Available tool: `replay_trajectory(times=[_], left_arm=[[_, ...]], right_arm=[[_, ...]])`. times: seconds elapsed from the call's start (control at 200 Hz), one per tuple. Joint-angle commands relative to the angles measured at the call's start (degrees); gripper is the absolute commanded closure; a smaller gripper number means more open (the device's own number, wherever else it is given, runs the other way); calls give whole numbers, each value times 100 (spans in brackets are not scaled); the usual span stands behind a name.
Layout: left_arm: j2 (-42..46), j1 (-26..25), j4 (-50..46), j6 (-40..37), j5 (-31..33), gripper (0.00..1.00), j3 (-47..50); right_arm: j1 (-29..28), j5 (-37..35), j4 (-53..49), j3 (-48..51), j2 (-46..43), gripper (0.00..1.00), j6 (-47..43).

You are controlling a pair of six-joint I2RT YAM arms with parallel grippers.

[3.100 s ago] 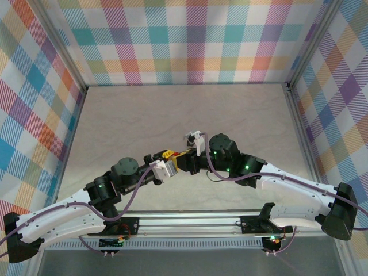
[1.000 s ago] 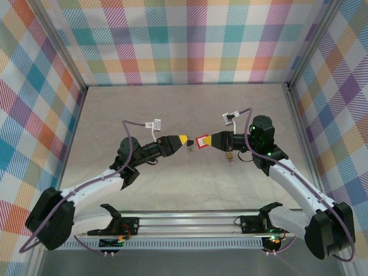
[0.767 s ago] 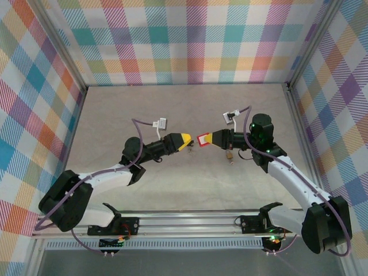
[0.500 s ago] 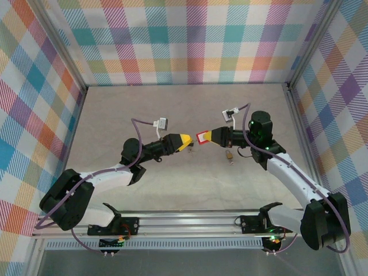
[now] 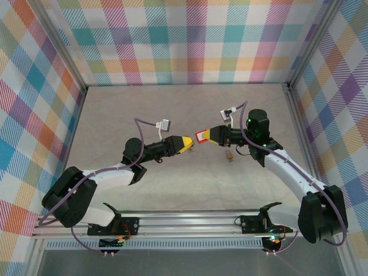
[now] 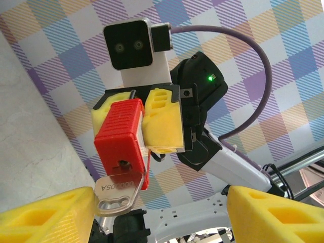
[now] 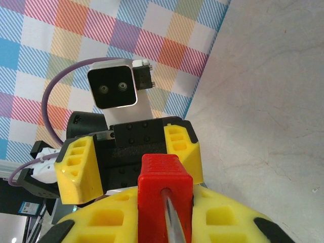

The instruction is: Lock with the key

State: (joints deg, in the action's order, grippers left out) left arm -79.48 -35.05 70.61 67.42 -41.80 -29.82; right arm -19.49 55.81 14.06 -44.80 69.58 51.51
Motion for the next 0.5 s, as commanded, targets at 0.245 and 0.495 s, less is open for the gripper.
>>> replay_trajectory(times=[0.245,0.495], left_arm=[[-23,42,173,-185,-232,42,-94],[-33,25,173,-182,-249,49,-120]], right_arm=[[-35,-27,-98,-242,73,100,-92],[-95,-132,-256,-232,73,100,-236]])
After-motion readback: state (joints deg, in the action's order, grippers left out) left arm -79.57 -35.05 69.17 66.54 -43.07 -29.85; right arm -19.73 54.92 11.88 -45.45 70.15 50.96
